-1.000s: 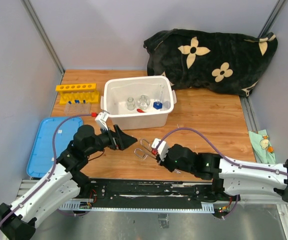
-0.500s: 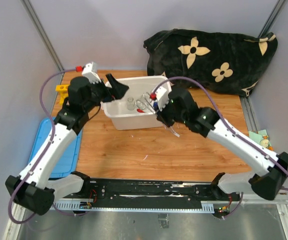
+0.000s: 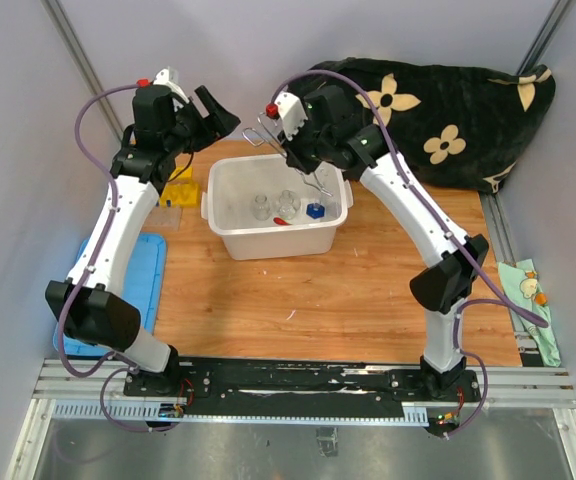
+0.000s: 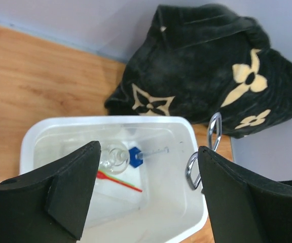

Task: Organize the chemistry lab equipment
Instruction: Place the chemistry item in the storage box.

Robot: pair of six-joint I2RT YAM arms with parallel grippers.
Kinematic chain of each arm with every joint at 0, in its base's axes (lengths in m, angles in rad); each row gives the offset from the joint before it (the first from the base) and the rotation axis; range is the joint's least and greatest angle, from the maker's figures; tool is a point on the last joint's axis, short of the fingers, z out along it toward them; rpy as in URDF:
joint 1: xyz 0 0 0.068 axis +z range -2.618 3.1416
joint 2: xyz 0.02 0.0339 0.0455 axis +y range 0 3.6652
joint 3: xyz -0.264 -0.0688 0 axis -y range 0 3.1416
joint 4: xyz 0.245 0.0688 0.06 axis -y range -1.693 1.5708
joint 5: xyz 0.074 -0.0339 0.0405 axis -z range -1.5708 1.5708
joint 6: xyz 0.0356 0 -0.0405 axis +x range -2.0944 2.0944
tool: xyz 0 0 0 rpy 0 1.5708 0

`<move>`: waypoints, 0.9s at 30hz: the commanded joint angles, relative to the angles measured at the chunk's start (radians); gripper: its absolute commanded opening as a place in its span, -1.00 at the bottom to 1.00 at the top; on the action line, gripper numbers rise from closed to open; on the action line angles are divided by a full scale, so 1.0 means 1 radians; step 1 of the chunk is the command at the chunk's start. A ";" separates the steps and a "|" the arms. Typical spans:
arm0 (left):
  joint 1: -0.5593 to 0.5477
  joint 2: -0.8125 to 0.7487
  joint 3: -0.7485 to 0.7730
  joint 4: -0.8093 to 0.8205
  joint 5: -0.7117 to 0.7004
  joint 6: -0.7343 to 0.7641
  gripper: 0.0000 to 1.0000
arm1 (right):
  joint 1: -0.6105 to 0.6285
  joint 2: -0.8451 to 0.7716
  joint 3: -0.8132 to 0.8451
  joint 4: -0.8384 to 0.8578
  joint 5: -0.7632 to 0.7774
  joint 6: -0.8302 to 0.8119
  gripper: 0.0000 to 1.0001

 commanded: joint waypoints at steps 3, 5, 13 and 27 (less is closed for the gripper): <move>0.041 0.012 -0.051 -0.016 0.040 -0.035 0.62 | -0.027 0.012 -0.055 0.089 -0.045 -0.138 -0.99; 0.053 0.022 -0.059 -0.010 0.039 -0.030 0.62 | -0.024 -0.006 -0.132 0.157 -0.060 -0.174 -0.99; 0.094 0.050 -0.084 0.032 0.030 0.005 0.61 | 0.010 0.033 -0.220 0.192 -0.080 -0.376 -0.99; 0.131 0.041 -0.123 0.044 0.053 0.013 0.57 | 0.054 0.107 -0.270 0.119 -0.180 -0.630 -0.99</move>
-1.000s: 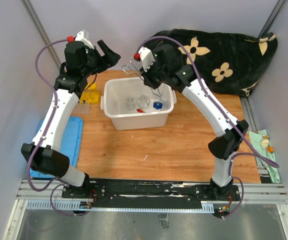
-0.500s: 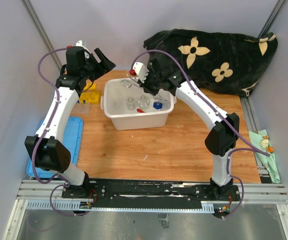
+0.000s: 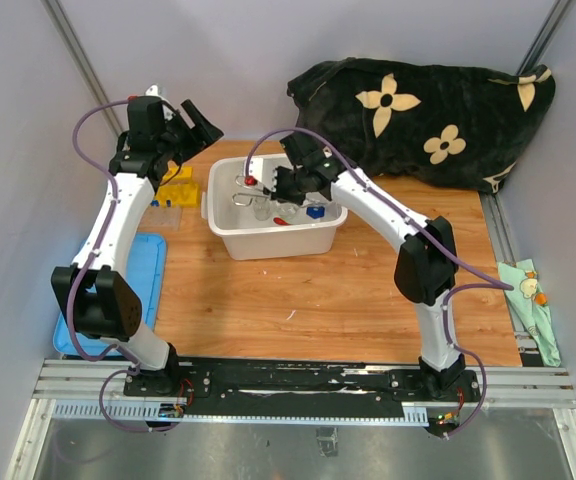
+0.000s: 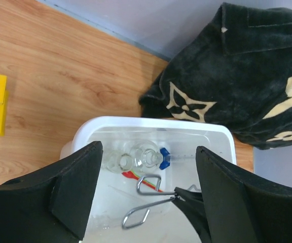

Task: Organize the chemistry lab equipment
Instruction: Place the chemistry item in the storage box.

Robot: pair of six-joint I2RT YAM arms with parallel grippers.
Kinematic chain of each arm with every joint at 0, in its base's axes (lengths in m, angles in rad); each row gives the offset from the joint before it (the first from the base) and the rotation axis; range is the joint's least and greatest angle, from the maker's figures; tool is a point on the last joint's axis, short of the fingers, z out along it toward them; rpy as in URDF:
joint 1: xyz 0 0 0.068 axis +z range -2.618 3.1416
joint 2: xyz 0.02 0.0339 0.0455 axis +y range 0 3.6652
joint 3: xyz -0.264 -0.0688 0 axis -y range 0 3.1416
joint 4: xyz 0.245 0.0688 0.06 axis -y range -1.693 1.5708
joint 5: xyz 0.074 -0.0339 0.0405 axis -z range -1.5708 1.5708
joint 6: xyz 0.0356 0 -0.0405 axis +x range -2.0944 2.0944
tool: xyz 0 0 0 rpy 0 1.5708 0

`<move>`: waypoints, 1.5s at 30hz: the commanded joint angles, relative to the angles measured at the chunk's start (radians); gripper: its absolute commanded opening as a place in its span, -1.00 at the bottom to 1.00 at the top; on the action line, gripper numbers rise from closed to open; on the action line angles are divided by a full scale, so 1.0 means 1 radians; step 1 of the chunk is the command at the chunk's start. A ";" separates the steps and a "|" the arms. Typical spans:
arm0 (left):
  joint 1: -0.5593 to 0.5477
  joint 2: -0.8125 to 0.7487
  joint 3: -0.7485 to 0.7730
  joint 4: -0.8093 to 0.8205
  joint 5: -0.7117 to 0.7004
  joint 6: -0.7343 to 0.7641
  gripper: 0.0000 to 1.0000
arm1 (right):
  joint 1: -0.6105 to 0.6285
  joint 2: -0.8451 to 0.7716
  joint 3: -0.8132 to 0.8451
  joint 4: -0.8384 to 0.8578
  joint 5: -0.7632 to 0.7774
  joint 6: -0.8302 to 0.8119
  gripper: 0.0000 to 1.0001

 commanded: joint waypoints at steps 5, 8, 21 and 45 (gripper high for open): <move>0.014 -0.029 -0.052 0.030 0.021 0.024 0.57 | 0.066 -0.086 -0.133 -0.046 -0.051 -0.157 -0.99; 0.015 -0.032 -0.055 0.025 0.027 0.027 0.56 | 0.077 -0.085 -0.154 -0.049 -0.054 -0.158 -0.99; 0.022 -0.087 -0.095 0.009 0.004 0.049 0.56 | 0.073 -0.005 -0.119 -0.019 -0.057 -0.136 -0.99; 0.030 0.005 -0.036 -0.007 0.000 0.033 0.56 | -0.062 0.060 -0.102 0.028 -0.155 -0.060 -0.99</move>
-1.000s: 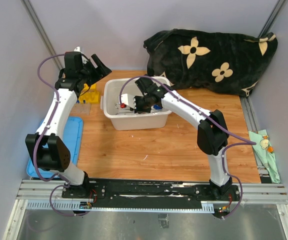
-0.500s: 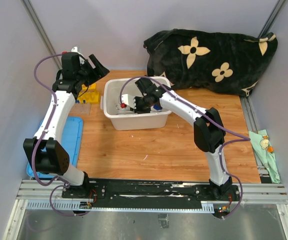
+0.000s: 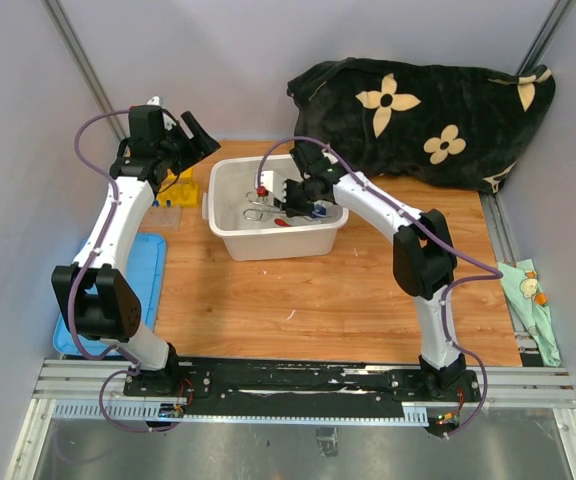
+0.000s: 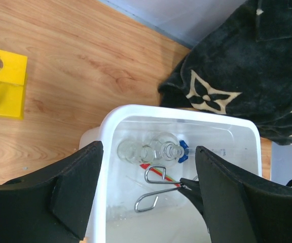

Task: Organize the chemistry lab equipment
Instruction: Place the chemistry item in the storage box.

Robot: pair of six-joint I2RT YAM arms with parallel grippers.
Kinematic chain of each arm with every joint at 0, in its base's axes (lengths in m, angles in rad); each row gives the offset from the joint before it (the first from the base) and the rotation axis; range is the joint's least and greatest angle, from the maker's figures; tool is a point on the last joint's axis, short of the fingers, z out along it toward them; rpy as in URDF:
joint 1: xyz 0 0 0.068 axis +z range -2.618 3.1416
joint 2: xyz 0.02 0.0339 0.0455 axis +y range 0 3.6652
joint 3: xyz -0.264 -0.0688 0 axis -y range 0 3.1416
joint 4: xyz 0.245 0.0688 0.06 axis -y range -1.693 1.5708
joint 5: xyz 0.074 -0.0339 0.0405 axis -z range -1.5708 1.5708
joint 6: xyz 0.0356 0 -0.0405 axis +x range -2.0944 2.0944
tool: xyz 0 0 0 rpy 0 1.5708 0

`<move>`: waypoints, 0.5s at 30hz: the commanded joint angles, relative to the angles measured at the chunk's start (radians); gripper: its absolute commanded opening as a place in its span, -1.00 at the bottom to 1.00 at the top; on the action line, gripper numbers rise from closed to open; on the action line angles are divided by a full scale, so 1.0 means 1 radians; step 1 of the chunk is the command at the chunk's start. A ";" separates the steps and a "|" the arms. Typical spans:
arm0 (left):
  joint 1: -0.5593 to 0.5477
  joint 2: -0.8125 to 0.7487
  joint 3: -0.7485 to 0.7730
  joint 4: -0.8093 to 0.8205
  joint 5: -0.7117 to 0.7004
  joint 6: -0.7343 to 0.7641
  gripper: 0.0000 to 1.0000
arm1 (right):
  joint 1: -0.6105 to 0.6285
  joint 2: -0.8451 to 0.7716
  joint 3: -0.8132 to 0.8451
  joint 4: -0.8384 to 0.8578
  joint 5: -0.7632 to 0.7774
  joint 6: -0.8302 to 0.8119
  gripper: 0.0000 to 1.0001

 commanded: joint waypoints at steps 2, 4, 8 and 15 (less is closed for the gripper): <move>0.011 0.033 0.050 0.002 0.010 -0.002 0.55 | -0.008 0.024 0.030 0.008 -0.042 0.025 -0.99; 0.012 0.038 0.052 -0.001 0.014 0.000 0.55 | -0.007 0.029 0.033 0.004 -0.034 0.019 -0.99; 0.019 0.041 0.051 -0.001 0.021 0.001 0.55 | -0.004 0.035 0.037 0.003 -0.007 0.015 -0.99; 0.029 0.028 0.037 0.000 0.023 0.012 0.55 | 0.003 0.054 0.030 0.002 0.033 -0.005 -0.99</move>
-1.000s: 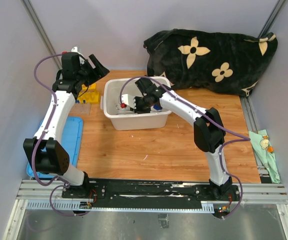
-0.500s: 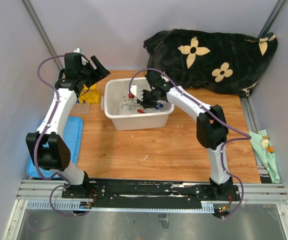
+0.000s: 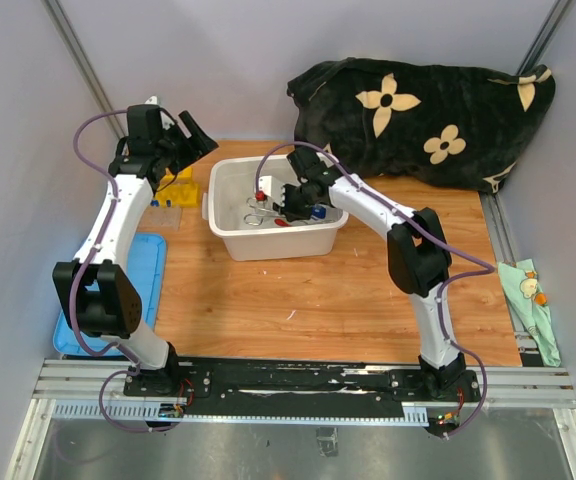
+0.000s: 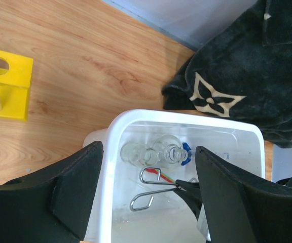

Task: Organize the chemistry lab equipment
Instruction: Place the chemistry item in the storage box.

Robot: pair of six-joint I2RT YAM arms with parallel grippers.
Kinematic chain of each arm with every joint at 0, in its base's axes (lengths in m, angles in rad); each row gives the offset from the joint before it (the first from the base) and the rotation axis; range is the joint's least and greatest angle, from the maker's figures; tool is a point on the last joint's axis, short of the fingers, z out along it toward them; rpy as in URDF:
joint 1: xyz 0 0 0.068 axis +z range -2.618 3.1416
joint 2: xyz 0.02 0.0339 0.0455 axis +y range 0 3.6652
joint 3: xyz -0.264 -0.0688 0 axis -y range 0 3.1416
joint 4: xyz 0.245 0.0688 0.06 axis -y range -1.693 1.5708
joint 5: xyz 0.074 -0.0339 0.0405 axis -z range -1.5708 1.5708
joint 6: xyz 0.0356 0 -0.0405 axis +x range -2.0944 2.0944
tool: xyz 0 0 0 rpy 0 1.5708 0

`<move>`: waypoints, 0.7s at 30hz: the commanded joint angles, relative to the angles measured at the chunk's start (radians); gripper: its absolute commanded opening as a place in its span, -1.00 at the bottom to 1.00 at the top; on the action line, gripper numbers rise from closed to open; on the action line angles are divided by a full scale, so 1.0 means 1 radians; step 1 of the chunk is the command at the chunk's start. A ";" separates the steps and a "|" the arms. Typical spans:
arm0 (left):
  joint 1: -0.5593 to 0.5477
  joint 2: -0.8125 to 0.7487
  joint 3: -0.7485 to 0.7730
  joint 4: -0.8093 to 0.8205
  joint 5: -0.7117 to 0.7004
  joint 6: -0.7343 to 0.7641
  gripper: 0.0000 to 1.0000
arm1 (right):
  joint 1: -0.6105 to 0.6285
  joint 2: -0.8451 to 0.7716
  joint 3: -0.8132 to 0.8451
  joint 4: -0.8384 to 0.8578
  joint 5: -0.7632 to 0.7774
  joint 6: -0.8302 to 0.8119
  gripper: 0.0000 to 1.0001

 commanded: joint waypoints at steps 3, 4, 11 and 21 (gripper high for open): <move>0.016 -0.017 0.006 0.006 0.011 0.015 0.55 | 0.003 0.017 0.034 -0.001 0.024 -0.013 -0.99; 0.016 -0.019 0.002 0.007 0.012 0.016 0.55 | 0.003 0.019 0.036 0.000 0.024 -0.012 -0.99; 0.022 -0.027 -0.009 0.003 0.018 0.021 0.55 | 0.018 0.030 0.031 -0.002 0.024 -0.011 -0.98; 0.030 -0.048 -0.046 -0.002 0.028 0.025 0.55 | 0.031 0.044 0.037 0.005 0.025 -0.010 -0.97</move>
